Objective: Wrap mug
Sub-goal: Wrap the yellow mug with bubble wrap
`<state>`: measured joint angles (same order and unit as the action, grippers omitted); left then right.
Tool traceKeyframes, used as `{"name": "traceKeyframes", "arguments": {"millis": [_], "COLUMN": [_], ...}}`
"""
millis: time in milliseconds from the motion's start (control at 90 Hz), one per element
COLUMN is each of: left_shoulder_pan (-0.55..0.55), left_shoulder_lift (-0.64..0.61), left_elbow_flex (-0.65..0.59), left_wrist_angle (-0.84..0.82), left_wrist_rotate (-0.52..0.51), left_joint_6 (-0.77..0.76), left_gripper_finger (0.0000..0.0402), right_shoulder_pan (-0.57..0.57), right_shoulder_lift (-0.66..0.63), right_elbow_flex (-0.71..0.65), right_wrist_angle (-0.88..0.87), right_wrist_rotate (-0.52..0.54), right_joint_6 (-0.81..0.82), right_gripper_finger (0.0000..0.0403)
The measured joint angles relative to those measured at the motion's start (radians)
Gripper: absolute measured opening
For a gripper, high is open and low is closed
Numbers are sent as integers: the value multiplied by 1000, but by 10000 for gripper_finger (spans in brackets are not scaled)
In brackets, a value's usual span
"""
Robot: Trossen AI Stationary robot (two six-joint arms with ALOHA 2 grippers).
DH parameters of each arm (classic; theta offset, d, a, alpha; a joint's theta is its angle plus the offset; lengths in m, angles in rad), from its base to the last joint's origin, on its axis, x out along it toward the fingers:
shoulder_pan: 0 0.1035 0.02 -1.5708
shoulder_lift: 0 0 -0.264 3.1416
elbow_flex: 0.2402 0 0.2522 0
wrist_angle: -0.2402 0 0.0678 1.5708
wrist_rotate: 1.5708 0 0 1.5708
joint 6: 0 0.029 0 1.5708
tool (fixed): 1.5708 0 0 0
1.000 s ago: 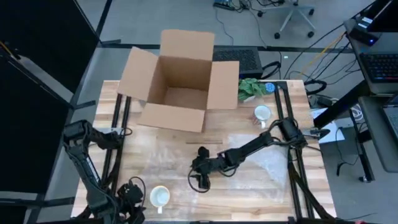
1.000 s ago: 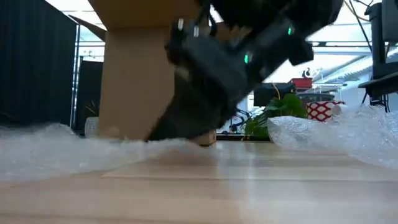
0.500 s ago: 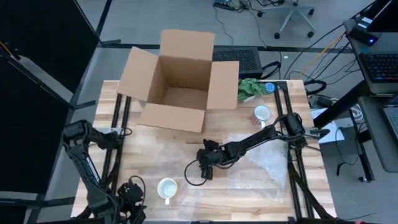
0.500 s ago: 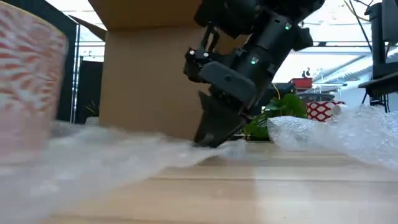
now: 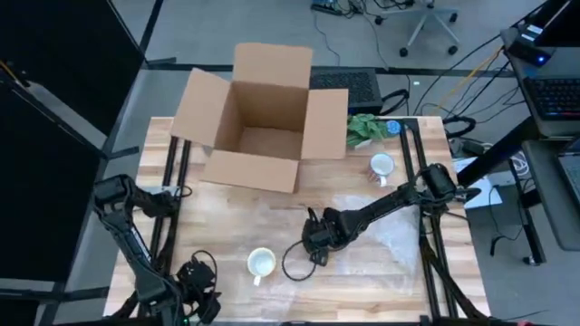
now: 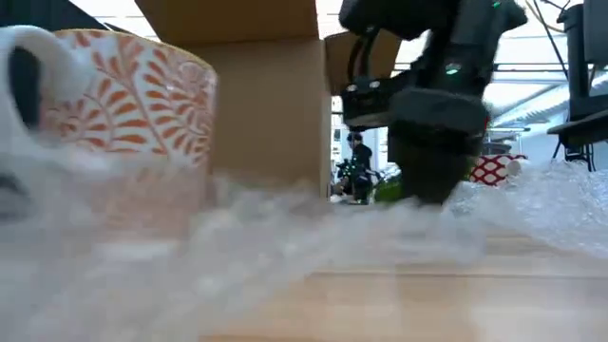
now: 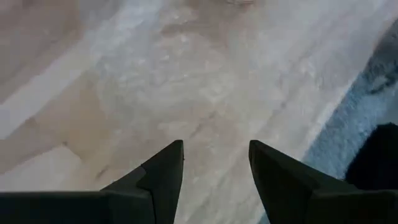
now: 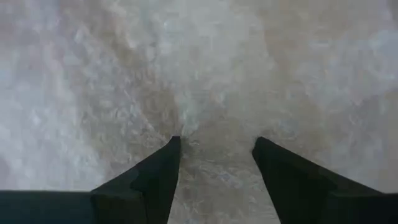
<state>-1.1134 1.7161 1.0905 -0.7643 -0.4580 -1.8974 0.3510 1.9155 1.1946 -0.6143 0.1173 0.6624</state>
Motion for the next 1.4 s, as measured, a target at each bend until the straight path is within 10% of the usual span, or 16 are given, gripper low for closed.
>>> {"name": "traceKeyframes", "arguments": {"millis": [267, 600, 944, 1400], "left_shoulder_pan": [33, 33, 60, 190], "left_shoulder_lift": [1, 107, 117, 117], "left_elbow_flex": [-63, -87, -90, -90], "left_wrist_angle": [160, 240, -209, -251], "left_wrist_rotate": [-22, 23, 94, 40], "left_joint_6": [54, 40, -55, 401], "left_gripper_finger": [171, 171, 171, 171], "right_shoulder_pan": [-33, -115, -73, 7], "right_shoulder_lift": [-127, 74, 94, 84], "right_elbow_flex": [4, 9, 14, 15], "right_wrist_angle": [172, 291, 151, 9], "right_wrist_rotate": [139, 61, 50, 6], "right_joint_6": [-159, -262, -125, 90], "right_gripper_finger": [203, 203, 203, 203]}}
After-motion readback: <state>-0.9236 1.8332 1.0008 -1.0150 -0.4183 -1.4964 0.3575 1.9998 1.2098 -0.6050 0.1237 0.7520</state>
